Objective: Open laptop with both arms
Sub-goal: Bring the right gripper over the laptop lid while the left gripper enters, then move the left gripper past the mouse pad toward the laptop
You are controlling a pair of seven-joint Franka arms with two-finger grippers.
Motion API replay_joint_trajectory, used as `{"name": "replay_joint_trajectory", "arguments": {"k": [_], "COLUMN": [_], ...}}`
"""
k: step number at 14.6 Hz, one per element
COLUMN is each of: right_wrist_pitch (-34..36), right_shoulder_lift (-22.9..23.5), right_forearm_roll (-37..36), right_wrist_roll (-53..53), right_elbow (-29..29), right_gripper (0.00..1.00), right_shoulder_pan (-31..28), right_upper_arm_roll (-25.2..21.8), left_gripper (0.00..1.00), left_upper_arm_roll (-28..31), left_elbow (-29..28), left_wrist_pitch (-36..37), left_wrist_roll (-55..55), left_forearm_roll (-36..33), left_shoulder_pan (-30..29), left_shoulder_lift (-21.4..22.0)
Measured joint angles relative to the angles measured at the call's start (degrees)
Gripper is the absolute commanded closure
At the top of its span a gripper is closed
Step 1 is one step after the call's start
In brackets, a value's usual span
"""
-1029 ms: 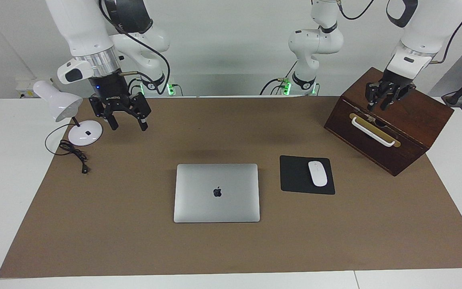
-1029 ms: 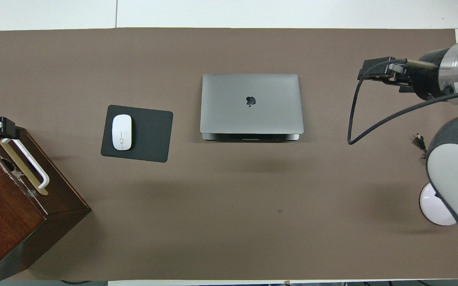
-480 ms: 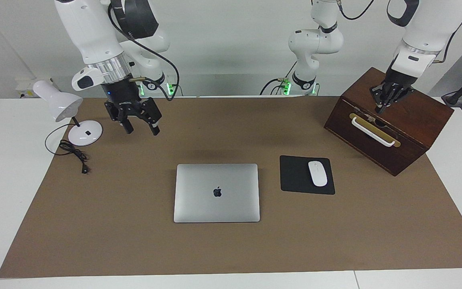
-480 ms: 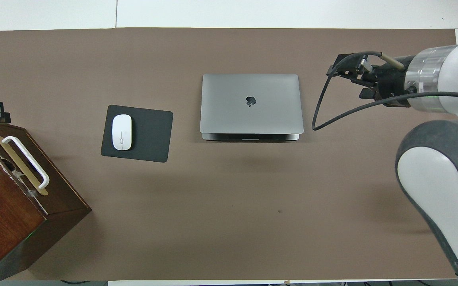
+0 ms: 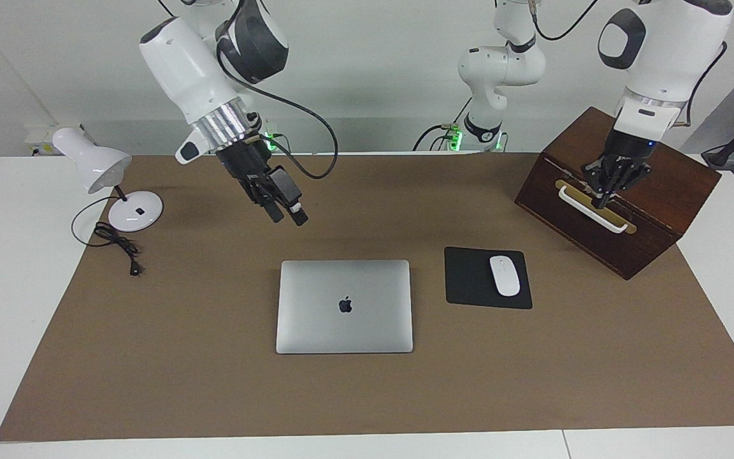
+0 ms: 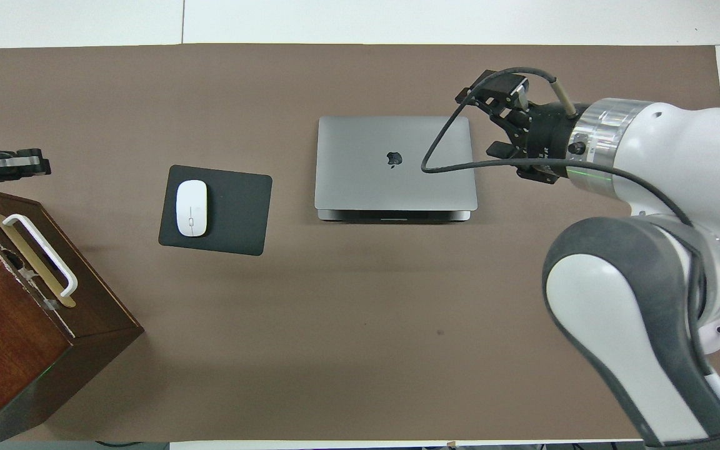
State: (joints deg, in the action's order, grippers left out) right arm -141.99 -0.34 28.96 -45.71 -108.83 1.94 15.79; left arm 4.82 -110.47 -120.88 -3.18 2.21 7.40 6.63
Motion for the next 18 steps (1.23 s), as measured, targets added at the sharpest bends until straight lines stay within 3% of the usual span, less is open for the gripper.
{"name": "replay_joint_trajectory", "arguments": {"k": [4, 11, 18], "right_wrist_pitch": [-9.7, -27.4, -38.6], "right_shoulder_lift": [0.0, 3.2, 5.4], "right_forearm_roll": [4.7, 5.2, 6.5], "right_wrist_roll": [-5.6, -16.4, -18.4], "right_elbow": [-1.9, -5.1, -9.9], "right_gripper": [0.0, 0.0, 0.0], "right_shoulder_pan": [0.2, 2.9, 6.9], "right_upper_arm_roll": [4.1, 10.2, 10.7], "left_gripper": [1.0, 1.0, 1.0], "left_upper_arm_roll": [-0.2, -0.4, -0.4], "left_elbow": [-12.3, -31.2, -36.9], "left_wrist_pitch": [-16.0, -46.9, -67.3], "left_wrist_roll": [0.0, 1.1, 6.9], "left_forearm_roll": [0.0, 0.0, 0.0], "left_shoulder_pan": [4.0, 13.1, 23.2], "left_shoulder_lift": [1.2, -0.2, -7.8]}}
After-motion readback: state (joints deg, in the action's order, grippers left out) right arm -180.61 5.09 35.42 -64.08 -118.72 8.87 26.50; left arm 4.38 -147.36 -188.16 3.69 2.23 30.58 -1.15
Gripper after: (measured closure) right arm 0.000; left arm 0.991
